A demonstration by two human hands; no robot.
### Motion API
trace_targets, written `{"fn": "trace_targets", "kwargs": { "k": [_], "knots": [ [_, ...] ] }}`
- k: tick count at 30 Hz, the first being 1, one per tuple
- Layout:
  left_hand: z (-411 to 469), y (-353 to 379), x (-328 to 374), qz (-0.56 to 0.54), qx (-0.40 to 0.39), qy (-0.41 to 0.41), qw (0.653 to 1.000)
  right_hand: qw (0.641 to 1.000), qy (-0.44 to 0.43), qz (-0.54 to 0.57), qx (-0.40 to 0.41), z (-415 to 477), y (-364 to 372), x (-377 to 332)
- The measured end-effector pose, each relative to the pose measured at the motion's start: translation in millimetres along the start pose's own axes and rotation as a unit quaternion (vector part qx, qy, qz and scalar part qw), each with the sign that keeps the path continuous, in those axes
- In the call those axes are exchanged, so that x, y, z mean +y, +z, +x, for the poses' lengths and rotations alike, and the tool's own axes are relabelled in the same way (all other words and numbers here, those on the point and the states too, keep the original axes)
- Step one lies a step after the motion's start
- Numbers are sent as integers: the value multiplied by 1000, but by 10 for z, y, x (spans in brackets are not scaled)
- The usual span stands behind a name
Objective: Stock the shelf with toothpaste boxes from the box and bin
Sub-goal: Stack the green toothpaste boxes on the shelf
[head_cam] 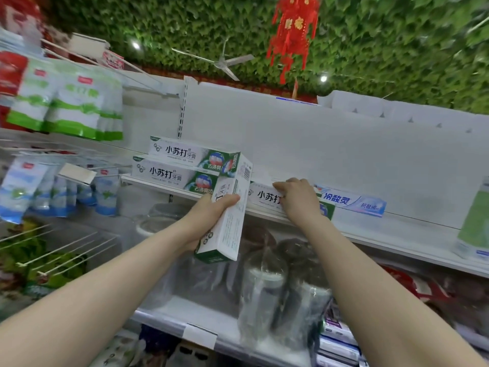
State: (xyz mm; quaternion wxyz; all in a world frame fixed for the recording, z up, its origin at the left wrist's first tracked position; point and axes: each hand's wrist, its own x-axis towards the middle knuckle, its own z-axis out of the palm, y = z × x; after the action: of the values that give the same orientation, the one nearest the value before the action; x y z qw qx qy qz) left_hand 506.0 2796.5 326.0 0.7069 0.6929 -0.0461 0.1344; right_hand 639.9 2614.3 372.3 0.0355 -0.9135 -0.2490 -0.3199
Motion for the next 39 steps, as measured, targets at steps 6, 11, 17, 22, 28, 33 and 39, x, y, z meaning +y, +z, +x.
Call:
{"fn": "trace_targets", "kwargs": {
  "k": [6,11,17,22,28,33,39],
  "knots": [
    [50,24,6,-5,0,6,1000,952,85,278,96,-257,-190,-170],
    [154,146,103,-8,41,35,998,917,96,384,39,-496,-410,-367],
    [267,366,212,-46,25,104,993,821,135,531,-158,-803,-499,-424],
    [295,493,281,-103,-9,43,994,827,164,515,-154,-998,-500,-322],
    [283,553,258,-109,-90,32,989,871,201,444,-57,-1090,-602,-207],
    [362,477,340,-142,-71,55,986,923,217,316,18,-1166,-732,-145],
    [561,224,530,-199,-5,43,979,959,170,209,90,-1120,-938,43]
  ]
}}
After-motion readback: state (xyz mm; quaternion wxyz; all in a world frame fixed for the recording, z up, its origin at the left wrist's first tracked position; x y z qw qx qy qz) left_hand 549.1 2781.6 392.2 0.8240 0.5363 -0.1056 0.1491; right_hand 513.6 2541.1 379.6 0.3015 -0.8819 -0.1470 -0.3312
